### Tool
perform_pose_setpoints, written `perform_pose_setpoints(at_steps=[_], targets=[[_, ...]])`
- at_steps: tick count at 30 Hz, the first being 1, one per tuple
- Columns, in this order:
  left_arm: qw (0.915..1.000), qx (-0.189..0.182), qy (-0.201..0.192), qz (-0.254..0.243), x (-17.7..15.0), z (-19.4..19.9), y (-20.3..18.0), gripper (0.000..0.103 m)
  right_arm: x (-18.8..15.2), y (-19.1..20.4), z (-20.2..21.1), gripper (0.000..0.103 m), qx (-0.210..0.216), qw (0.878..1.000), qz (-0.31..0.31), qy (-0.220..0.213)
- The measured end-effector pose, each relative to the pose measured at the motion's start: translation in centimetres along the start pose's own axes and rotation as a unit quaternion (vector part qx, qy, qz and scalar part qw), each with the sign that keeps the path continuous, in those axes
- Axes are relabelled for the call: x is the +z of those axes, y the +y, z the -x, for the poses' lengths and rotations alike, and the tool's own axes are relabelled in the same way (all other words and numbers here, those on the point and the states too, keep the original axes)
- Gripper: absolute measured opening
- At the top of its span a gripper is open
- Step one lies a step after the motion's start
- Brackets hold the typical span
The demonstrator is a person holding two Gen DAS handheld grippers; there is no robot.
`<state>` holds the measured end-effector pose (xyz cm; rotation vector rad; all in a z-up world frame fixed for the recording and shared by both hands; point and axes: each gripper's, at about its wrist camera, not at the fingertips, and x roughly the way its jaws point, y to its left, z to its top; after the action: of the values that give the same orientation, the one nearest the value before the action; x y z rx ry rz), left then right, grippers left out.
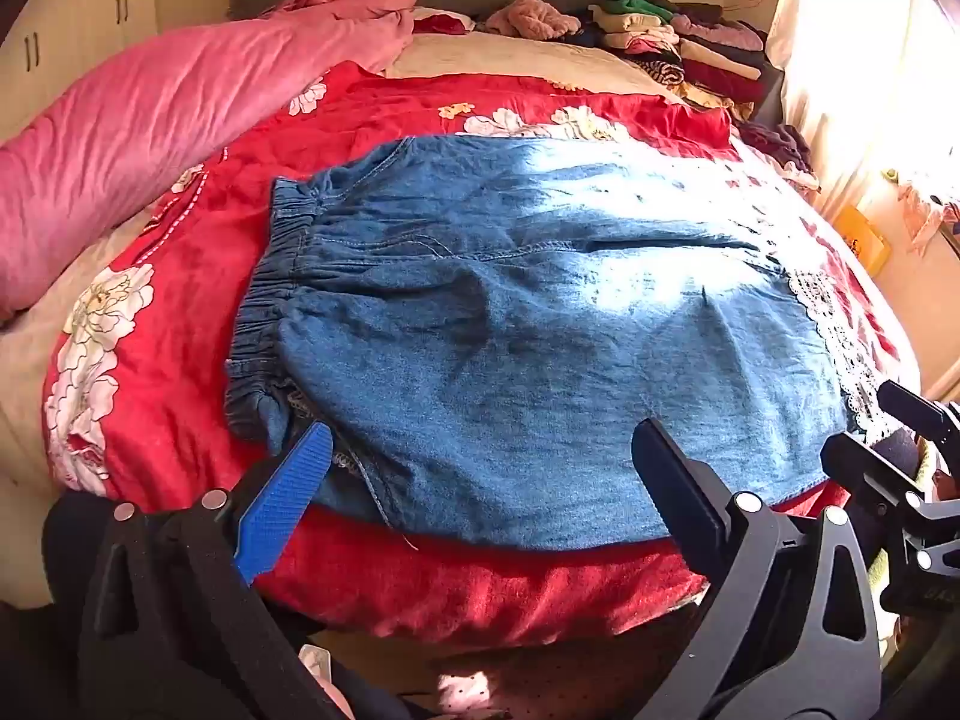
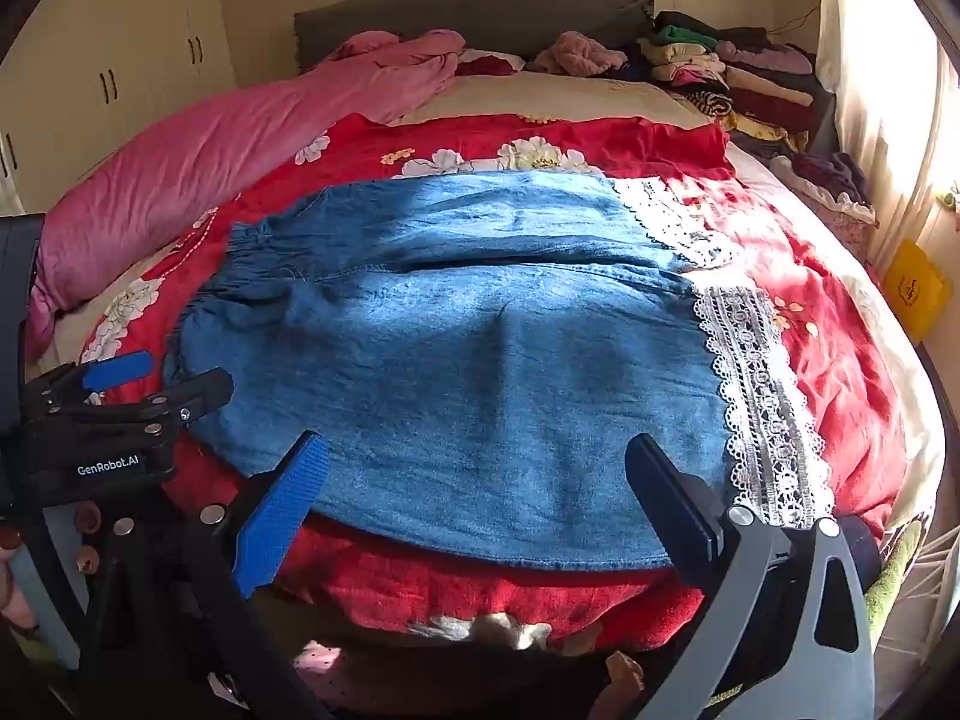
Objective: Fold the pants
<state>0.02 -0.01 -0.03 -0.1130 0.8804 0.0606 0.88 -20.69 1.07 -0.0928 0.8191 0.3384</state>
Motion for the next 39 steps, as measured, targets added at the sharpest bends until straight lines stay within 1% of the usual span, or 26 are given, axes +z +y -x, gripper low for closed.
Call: perform_pose_setpoints(at_steps=[2,3,8,14,15,16,39], targets=[[1.0000,0.003,-0.004,-0.003,-0.01,0.04,-0.03,0.094,0.20,-0.12,0.03,0.099,0.000,1.000,-0.003,-0.001],[1.0000,0.003,-0.003,-0.002,-0.01,0.05,-0.01,0.094,0.24,-0.46,-0.03,0.099,0.011,1.000,-0.007,0.000],[1.0000,0.008,-0.003,-0.002,-0.03,0.02,-0.01,0.094,-0.24,-0.25,0.04,0.099,0.008,1.000,-0.010,-0.003],[0.9999,0.010,-0.002,0.003,0.05,0.05,0.06,0.094,-0.20,-0.39,-0.14,0.099,0.014,1.000,-0.016,0.004],[0.9999,0.011,-0.002,0.003,0.63,0.45,0.02,0.094,-0.20,-0.34,-0.14,0.099,0.014,1.000,-0.016,0.004],[0.9999,0.012,-0.004,-0.001,0.25,0.17,0.32,0.094,-0.22,-0.38,-0.13,0.099,0.014,1.000,-0.017,0.004],[0.9999,0.012,-0.005,0.000,-0.02,0.27,0.50,0.094,-0.34,-0.43,-0.21,0.099,0.013,1.000,-0.017,0.006]])
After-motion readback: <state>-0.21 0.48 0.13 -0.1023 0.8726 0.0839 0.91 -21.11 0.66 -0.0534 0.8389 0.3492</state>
